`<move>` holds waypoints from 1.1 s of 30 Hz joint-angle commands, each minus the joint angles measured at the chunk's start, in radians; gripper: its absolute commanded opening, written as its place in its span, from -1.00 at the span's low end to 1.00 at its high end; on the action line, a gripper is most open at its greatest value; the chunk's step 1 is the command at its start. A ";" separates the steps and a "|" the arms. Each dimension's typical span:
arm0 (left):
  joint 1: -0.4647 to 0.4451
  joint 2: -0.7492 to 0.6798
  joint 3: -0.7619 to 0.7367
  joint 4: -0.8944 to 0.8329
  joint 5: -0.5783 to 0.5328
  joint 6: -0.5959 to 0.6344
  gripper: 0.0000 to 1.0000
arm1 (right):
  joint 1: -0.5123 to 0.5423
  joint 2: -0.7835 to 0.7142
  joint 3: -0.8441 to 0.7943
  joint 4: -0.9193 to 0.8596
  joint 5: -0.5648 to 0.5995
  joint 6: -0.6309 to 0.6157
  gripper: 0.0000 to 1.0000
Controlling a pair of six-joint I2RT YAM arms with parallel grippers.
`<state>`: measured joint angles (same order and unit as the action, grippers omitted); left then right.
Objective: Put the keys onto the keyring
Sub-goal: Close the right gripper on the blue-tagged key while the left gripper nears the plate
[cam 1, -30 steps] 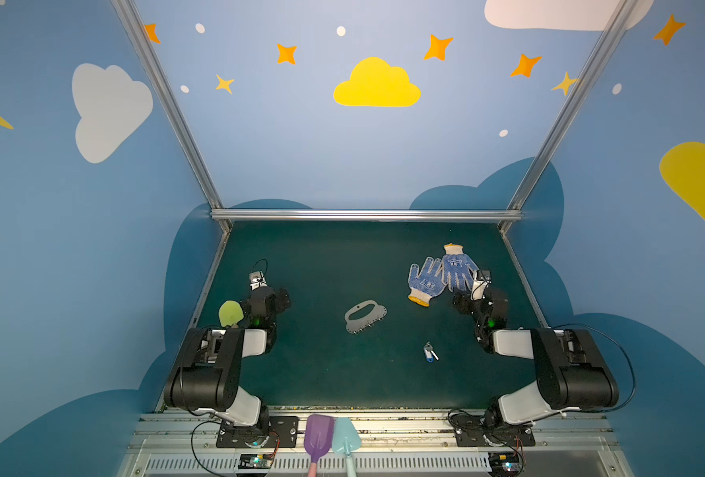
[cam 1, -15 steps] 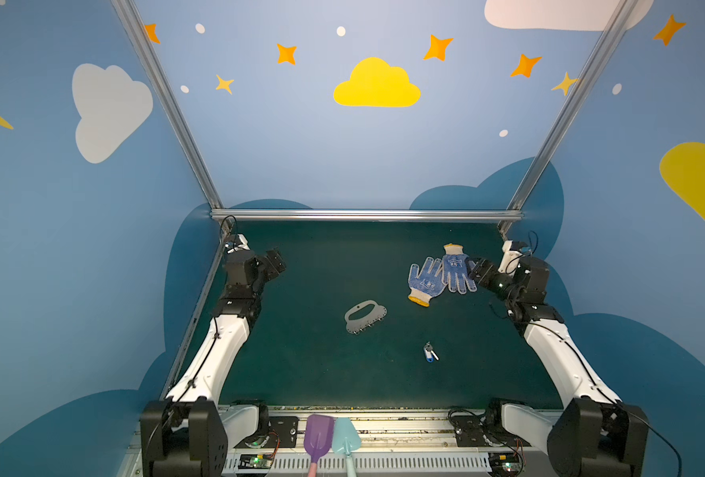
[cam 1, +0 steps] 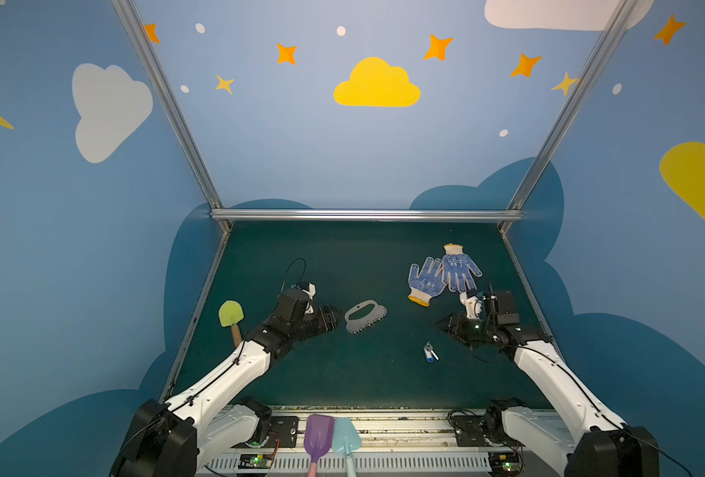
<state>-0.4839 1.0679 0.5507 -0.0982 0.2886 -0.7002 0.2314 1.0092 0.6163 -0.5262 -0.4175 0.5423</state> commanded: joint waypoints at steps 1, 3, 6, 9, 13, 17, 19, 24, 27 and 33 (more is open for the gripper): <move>-0.038 0.028 -0.015 0.051 -0.055 -0.081 0.46 | 0.085 0.053 0.048 -0.143 0.213 -0.023 -0.25; -0.054 0.044 -0.002 0.034 -0.069 -0.085 0.47 | 0.109 0.094 0.045 -0.110 0.221 -0.006 -0.19; -0.066 0.055 0.019 0.022 -0.070 -0.079 0.48 | 0.148 0.147 0.053 -0.098 0.263 0.011 -0.10; -0.076 0.061 0.034 0.001 -0.071 -0.076 0.49 | 0.203 0.202 0.098 -0.100 0.316 0.021 -0.04; -0.076 0.068 0.027 0.003 -0.100 -0.081 0.49 | 0.263 0.269 0.114 -0.082 0.339 0.040 -0.13; -0.077 0.064 0.019 0.005 -0.096 -0.087 0.50 | 0.276 0.308 0.127 -0.066 0.364 0.051 -0.23; -0.078 0.061 0.015 0.000 -0.099 -0.088 0.49 | 0.278 0.336 0.141 -0.070 0.363 0.046 -0.35; -0.076 0.044 0.009 -0.009 -0.105 -0.088 0.50 | 0.281 0.380 0.155 -0.060 0.352 0.038 -0.62; -0.076 0.034 0.008 -0.010 -0.108 -0.090 0.50 | 0.281 0.397 0.153 -0.046 0.342 0.037 -0.57; -0.076 0.028 0.011 -0.015 -0.112 -0.094 0.50 | 0.283 0.436 0.164 -0.039 0.325 0.026 -0.79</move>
<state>-0.5587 1.1072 0.5644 -0.0956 0.1917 -0.7902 0.5083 1.4315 0.7532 -0.5678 -0.0803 0.5701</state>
